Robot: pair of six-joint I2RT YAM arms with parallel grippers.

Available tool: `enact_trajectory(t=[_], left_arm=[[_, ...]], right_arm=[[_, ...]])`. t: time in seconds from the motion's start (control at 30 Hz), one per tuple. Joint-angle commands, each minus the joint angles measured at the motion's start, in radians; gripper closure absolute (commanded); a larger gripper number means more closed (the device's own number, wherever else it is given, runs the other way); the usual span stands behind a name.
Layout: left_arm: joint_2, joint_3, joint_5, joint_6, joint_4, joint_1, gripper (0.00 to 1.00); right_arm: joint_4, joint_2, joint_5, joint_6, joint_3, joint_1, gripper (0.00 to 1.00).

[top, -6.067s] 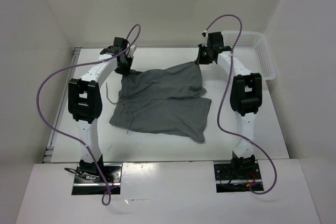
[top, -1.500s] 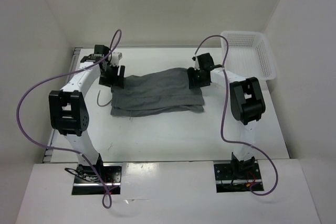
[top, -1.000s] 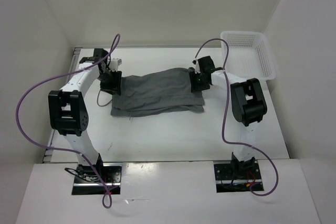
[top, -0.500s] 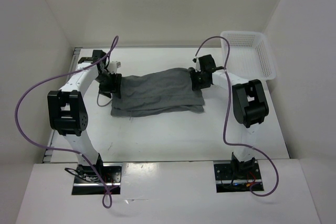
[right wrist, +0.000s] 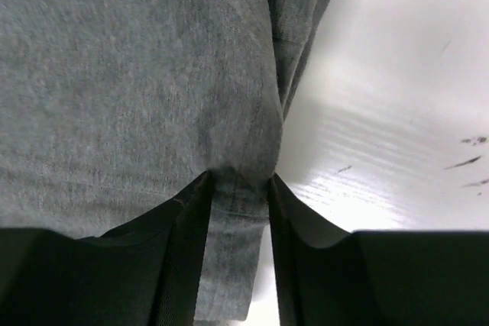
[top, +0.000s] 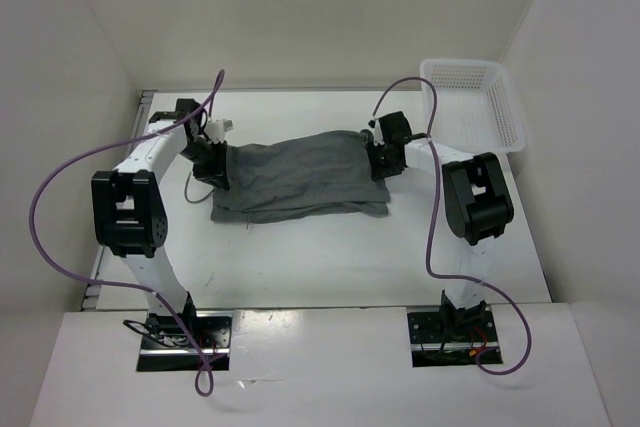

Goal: Fold and stack the shorts
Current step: Fold the shorts

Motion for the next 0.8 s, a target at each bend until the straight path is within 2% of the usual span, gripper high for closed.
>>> enact_trajectory(t=[0.0, 0.07, 0.2, 0.23, 0.27, 0.3, 0.5, 0.7, 0.77], left_arm=[[0.011, -0.005, 0.036, 0.003, 0.009, 0.003, 0.91], [0.011, -0.005, 0.027, 0.003, 0.018, 0.003, 1.0], [-0.008, -0.014, 0.018, 0.003, 0.018, 0.003, 1.0], [-0.008, -0.005, 0.009, 0.003, 0.027, 0.003, 1.0], [-0.021, -0.005, 0.009, 0.003, 0.027, 0.003, 1.0], [-0.04, 0.004, 0.0, 0.003, 0.027, 0.003, 1.0], [-0.141, 0.013, -0.069, 0.003, 0.047, 0.003, 1.0], [-0.241, 0.003, -0.06, 0.003, 0.047, 0.025, 1.0], [-0.255, -0.028, -0.06, 0.003, 0.037, 0.034, 1.0]], right_arm=[[0.043, -0.074, 0.015, -0.015, -0.037, -0.005, 0.6], [0.043, -0.074, 0.015, -0.024, -0.05, -0.005, 0.63], [0.052, -0.083, -0.009, -0.024, -0.064, -0.005, 0.82], [0.052, -0.083, -0.009, -0.024, -0.052, -0.005, 0.92], [0.052, -0.095, -0.009, -0.024, -0.052, -0.005, 0.97], [0.052, -0.106, 0.003, -0.024, -0.04, -0.005, 1.0], [0.013, -0.172, -0.002, -0.061, 0.0, -0.062, 1.0], [-0.073, -0.284, -0.101, -0.174, 0.009, -0.117, 1.0], [-0.098, -0.318, -0.127, -0.207, -0.033, -0.117, 1.0]])
